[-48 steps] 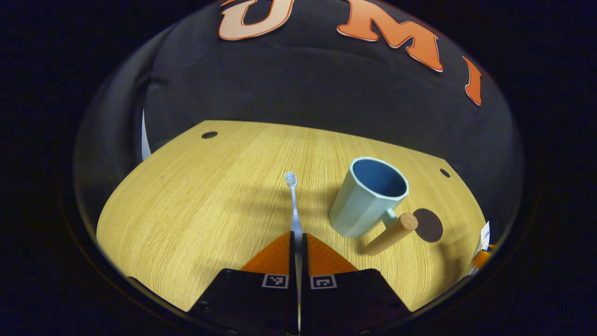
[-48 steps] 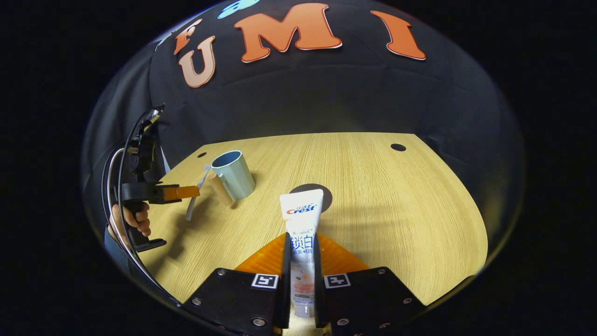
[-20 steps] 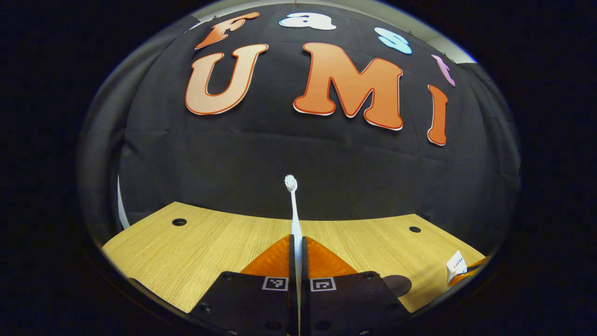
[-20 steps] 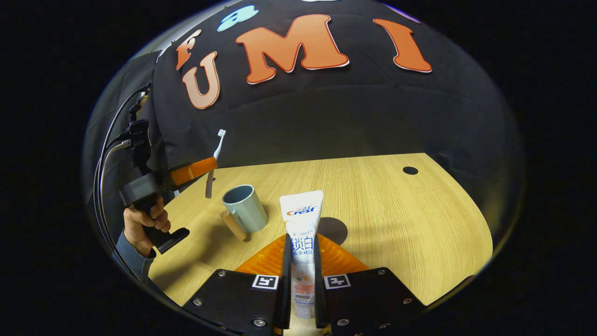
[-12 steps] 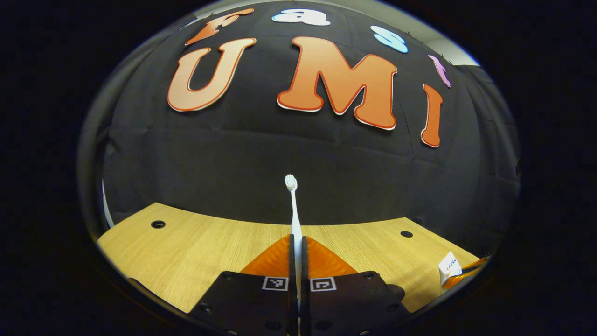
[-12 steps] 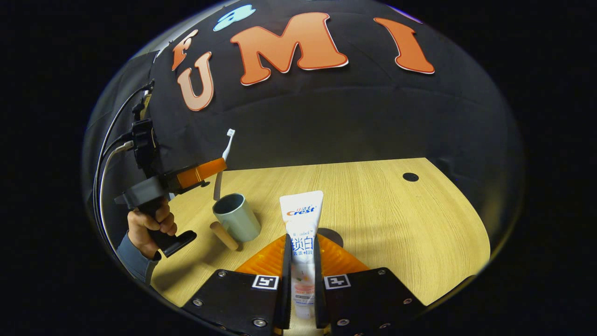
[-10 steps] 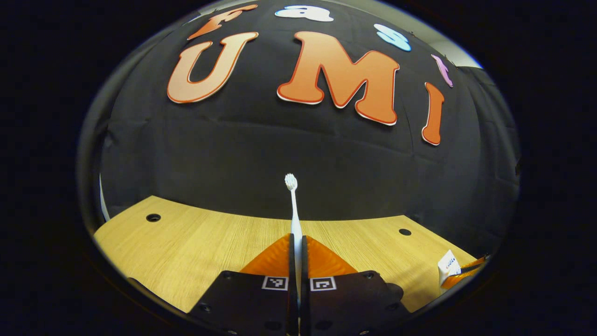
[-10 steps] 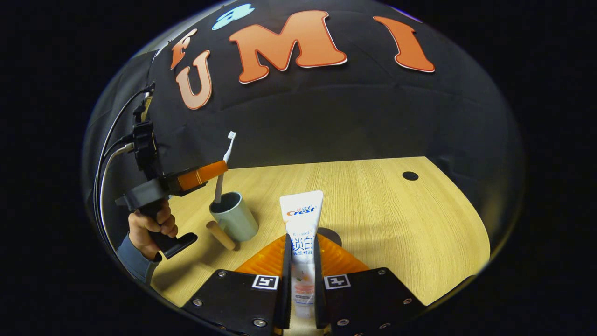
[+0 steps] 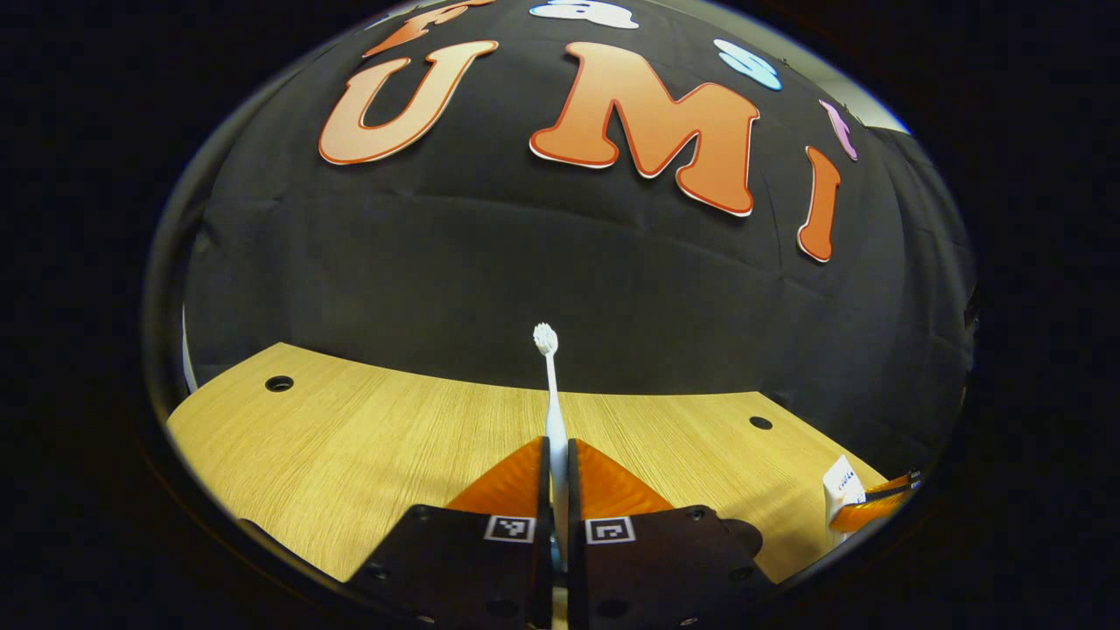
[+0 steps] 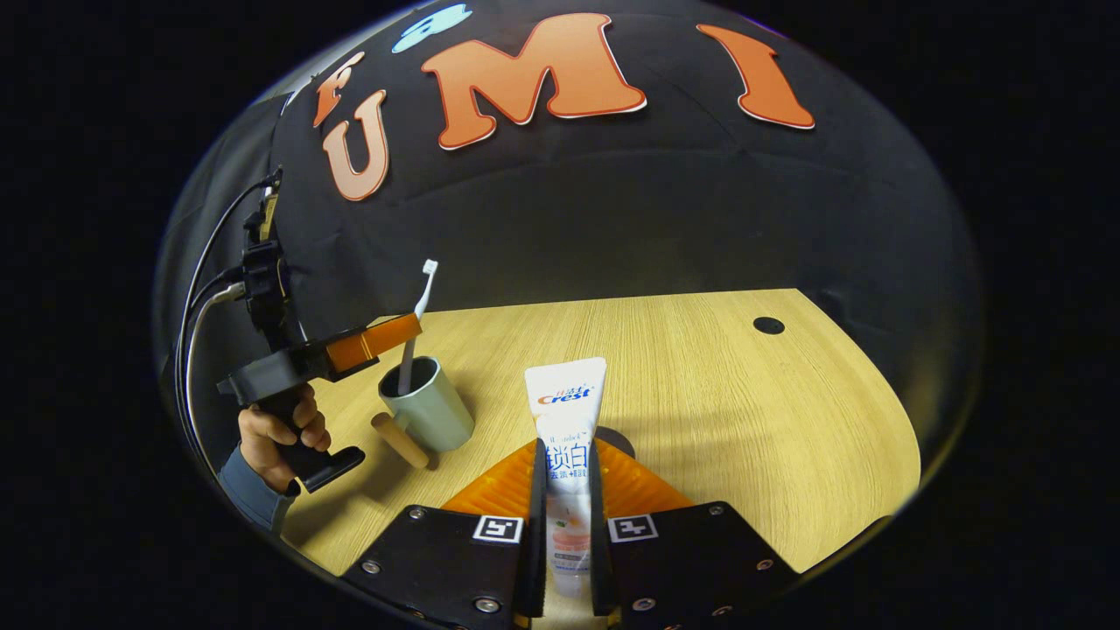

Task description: Put the toothbrush and toothpaste on the desktop into the cup, then pick up the cup and place it on the coaster on the desktop.

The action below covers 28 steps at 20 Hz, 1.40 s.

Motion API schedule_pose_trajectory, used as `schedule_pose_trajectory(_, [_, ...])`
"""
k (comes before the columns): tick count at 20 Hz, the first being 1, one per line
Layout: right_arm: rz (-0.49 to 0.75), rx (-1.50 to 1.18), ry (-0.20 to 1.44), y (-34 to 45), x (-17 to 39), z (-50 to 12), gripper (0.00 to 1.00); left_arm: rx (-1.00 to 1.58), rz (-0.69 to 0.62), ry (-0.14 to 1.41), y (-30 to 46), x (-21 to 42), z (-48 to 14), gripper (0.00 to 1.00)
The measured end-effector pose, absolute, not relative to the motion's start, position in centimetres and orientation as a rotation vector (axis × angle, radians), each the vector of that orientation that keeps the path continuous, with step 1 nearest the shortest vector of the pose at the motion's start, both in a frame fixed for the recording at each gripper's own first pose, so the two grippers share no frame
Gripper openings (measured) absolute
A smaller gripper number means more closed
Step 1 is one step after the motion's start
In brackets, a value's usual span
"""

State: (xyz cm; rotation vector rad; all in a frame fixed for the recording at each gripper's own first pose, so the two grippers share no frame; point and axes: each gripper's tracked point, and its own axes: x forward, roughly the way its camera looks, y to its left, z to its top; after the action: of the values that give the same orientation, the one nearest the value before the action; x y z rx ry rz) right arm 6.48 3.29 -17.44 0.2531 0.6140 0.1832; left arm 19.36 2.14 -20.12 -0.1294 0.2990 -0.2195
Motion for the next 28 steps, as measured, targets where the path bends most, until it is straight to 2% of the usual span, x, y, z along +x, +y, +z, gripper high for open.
schedule_pose_trajectory(2, [0.181,0.254,0.614,3.2,6.5,-17.4,0.21,-0.128,-0.238,0.289,1.8,19.0,-20.0,0.11])
schedule_pose_trajectory(3, [0.180,0.255,0.611,3.2,6.5,-17.3,0.21,-0.117,-0.237,0.283,1.9,18.8,-19.8,0.29])
schedule_pose_trajectory(4, [0.180,0.252,0.609,3.1,6.5,-17.1,0.21,-0.104,-0.232,0.272,2.0,18.6,-19.8,0.33])
schedule_pose_trajectory(5, [0.177,0.250,0.605,3.1,6.6,-17.1,0.21,-0.096,-0.232,0.269,2.2,18.4,-19.6,0.42])
schedule_pose_trajectory(8, [0.179,0.252,0.590,3.0,6.8,-16.5,0.21,-0.092,-0.233,0.263,2.5,17.7,-19.5,0.55])
schedule_pose_trajectory(9, [0.180,0.251,0.586,3.0,6.8,-16.4,0.21,-0.094,-0.237,0.257,2.6,17.4,-19.3,0.65])
schedule_pose_trajectory(11, [0.183,0.247,0.573,3.2,6.9,-15.8,0.21,-0.088,-0.258,0.267,2.3,16.4,-19.1,0.72])
schedule_pose_trajectory(13, [0.193,0.247,0.559,4.1,7.5,-15.0,0.21,-0.059,-0.260,0.263,2.6,15.4,-19.0,0.93])
schedule_pose_trajectory(18, [0.218,0.263,0.499,5.9,9.2,-12.6,0.21,-0.043,-0.238,0.252,4.4,13.5,-18.1,0.98])
schedule_pose_trajectory(28, [0.309,0.304,0.309,11.1,13.6,-5.8,0.21,-0.034,-0.225,0.287,6.7,10.6,-18.7,0.98])
